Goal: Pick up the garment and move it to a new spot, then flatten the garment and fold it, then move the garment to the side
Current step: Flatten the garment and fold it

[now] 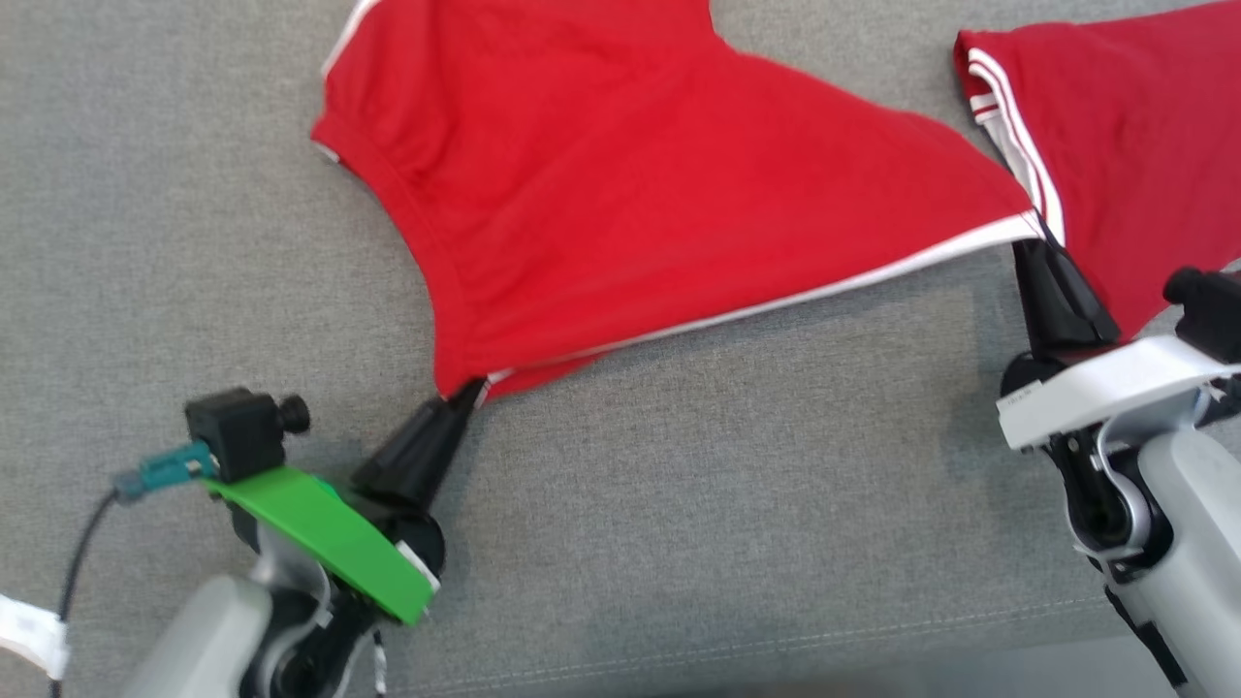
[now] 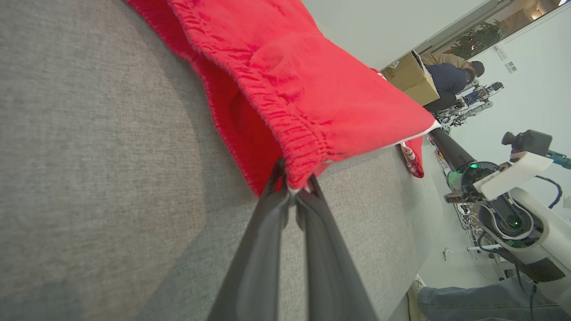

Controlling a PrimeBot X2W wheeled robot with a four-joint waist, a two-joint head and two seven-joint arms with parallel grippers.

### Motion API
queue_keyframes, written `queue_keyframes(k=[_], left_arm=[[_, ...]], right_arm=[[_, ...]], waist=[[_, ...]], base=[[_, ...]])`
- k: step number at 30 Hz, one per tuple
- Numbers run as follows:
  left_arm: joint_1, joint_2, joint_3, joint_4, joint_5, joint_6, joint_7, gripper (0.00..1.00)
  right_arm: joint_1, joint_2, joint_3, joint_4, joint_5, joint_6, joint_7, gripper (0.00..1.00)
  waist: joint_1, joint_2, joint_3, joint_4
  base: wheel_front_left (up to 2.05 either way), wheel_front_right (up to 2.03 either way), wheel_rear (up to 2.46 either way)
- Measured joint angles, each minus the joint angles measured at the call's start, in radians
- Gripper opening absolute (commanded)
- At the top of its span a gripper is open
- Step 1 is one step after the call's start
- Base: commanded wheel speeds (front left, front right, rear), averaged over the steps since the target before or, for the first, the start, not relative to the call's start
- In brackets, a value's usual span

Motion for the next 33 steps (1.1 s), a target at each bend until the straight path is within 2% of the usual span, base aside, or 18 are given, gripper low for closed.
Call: queue_keyframes(k=[4, 9, 13, 20, 23, 28, 33], left_arm=[[0.054, -0.020, -0.047, 0.000, -0.007, 0.000, -0.031, 0.00], [0.105, -0.014, -0.069, 0.024, 0.017, 0.000, -0.077, 0.00], [0.167, -0.010, -0.102, 0.044, 0.018, -0.001, -0.100, 0.00], [0.262, 0.000, -0.159, 0.040, -0.002, -0.002, -0.111, 0.00], [0.303, 0.000, -0.172, 0.010, -0.055, -0.002, -0.105, 0.00], [0.328, 0.017, -0.175, -0.055, -0.115, -0.002, -0.088, 0.00], [0.277, 0.046, -0.164, -0.158, -0.173, -0.002, -0.036, 0.00]], right_arm=[[0.057, -0.042, 0.004, 0.016, -0.023, 0.002, 0.000, 0.00], [0.137, -0.087, 0.020, 0.028, -0.049, 0.008, 0.000, 0.00], [0.217, -0.095, 0.025, 0.034, -0.048, 0.008, 0.002, 0.00], [0.358, -0.126, 0.014, 0.011, 0.022, 0.008, 0.041, 0.00], [0.409, -0.152, -0.003, -0.033, 0.057, 0.008, 0.061, 0.00], [0.393, -0.186, -0.043, -0.145, 0.076, 0.009, 0.074, 0.00], [0.221, -0.224, -0.056, -0.236, 0.074, 0.031, 0.138, 0.00]], waist=[[0.0000, 0.0000, -0.046, 0.006], [0.0000, 0.0000, -0.101, 0.023], [0.0000, 0.0000, -0.142, 0.041], [-0.0001, 0.0000, -0.190, 0.066], [-0.0001, 0.0000, -0.191, 0.073], [-0.0001, 0.0000, -0.169, 0.071], [-0.0001, 0.0000, -0.128, 0.079]], base=[[0.00, 0.00, 0.00], [0.00, 0.00, 0.00], [0.00, 0.00, 0.00], [0.00, 0.00, 0.00], [0.00, 0.00, 0.00], [0.00, 0.00, 0.00], [0.00, 0.00, 0.00]])
